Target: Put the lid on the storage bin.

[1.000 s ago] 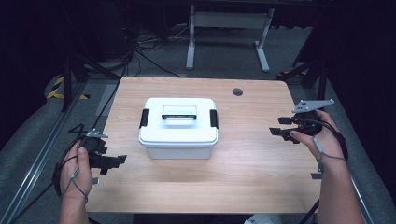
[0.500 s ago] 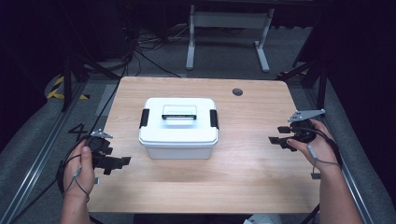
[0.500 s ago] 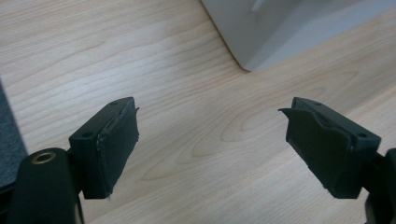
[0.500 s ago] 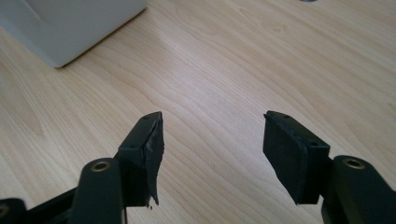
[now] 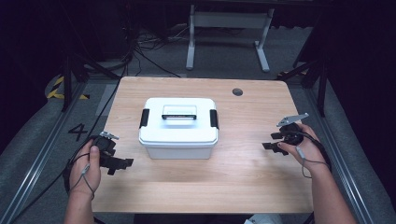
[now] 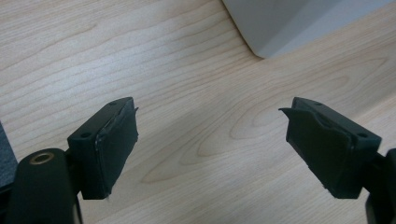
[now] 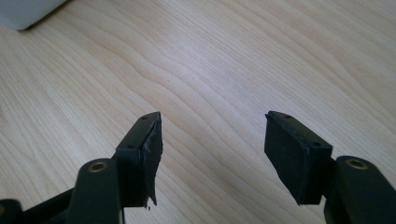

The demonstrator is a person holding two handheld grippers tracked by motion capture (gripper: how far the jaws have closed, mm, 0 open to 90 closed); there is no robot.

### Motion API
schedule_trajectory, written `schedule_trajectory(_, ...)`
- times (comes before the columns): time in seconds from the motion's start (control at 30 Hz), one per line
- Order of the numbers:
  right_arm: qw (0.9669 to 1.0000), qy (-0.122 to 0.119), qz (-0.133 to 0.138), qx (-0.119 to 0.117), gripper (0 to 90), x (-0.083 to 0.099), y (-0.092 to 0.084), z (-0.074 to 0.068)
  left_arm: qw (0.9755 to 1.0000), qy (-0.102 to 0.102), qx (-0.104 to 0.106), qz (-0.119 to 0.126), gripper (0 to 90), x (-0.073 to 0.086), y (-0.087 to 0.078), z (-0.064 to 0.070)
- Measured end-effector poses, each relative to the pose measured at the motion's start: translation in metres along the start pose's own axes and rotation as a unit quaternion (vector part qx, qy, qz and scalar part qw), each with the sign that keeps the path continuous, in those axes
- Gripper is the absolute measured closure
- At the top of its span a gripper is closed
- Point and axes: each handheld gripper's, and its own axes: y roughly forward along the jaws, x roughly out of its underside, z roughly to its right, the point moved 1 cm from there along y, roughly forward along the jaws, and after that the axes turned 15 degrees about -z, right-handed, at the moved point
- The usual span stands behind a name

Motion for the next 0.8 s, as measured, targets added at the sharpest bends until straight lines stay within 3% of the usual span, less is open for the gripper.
schedule_trajectory(0.23,0.9994,0.001,-0.034,-0.006,37.5,-0.002,0.019,-0.004,0.9999,0.004,0.008,-0.01,17.1,0.0,0.007,-0.002)
schedule_trajectory(0.5,0.9981,-0.007,-0.061,0.01,36.2,-0.005,0.034,-0.01,0.9999,0.007,0.008,-0.009,17.2,0.0,0.007,-0.001)
schedule_trajectory(0.8,0.9979,-0.007,-0.061,0.018,36.1,-0.004,0.039,-0.01,0.9998,0.004,0.015,-0.009,17.2,-0.003,0.008,-0.001)
